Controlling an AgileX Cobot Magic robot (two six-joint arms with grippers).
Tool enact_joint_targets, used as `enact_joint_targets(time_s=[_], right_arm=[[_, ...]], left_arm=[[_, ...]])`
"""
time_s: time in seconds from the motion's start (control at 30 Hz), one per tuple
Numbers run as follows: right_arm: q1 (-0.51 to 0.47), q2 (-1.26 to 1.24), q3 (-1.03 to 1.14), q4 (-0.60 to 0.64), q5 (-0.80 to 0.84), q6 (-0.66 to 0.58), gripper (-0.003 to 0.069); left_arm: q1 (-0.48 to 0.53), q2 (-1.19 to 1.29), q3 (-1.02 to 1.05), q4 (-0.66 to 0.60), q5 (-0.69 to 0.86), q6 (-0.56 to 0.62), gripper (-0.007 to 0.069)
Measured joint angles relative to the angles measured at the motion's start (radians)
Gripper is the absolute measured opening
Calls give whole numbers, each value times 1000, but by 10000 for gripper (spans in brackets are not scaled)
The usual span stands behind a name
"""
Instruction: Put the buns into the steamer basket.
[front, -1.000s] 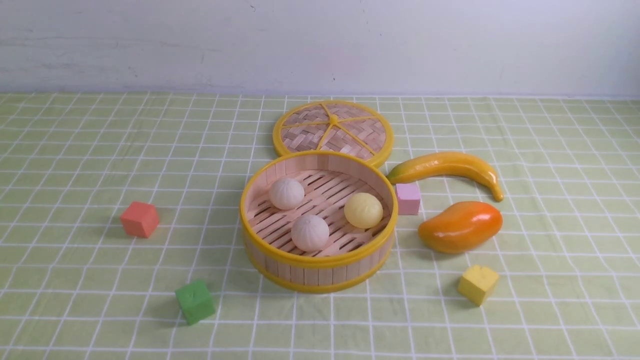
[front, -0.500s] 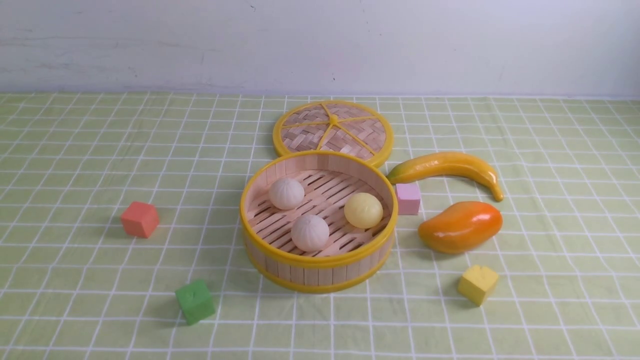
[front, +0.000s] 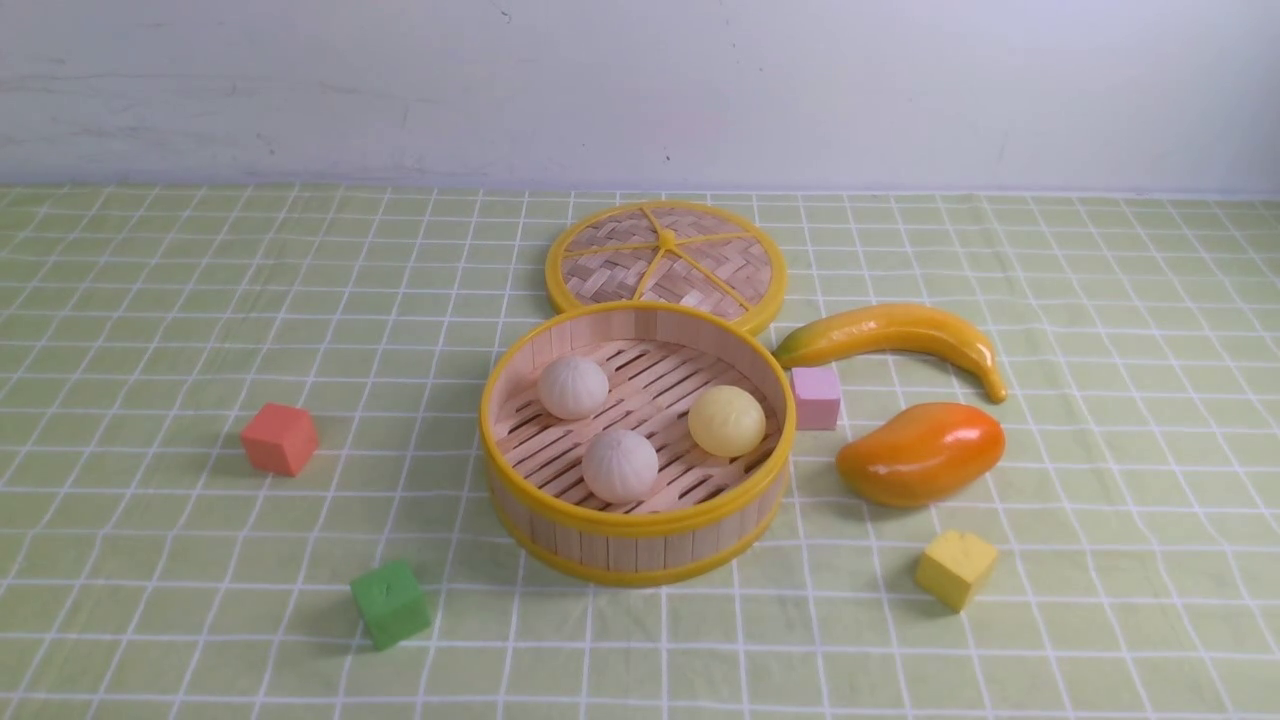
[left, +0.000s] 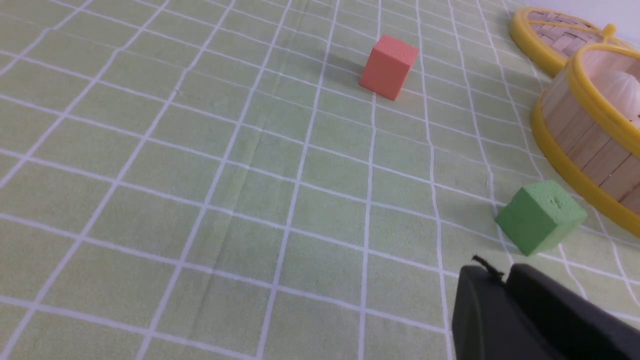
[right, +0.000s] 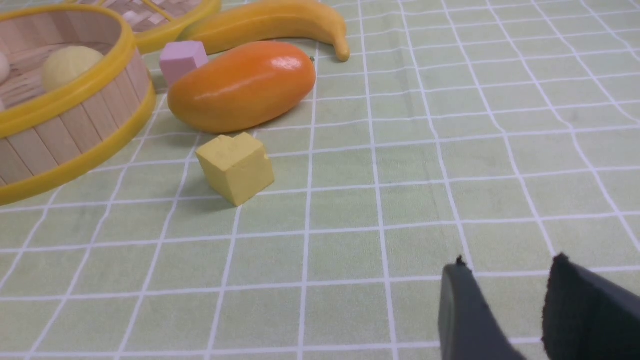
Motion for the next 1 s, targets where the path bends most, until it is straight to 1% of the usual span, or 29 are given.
enact_joint_targets(time_s=[1.0], right_arm=[[0, 0, 0, 0, 0, 0, 241]], left_arm=[[0, 0, 0, 0, 3, 0, 81]])
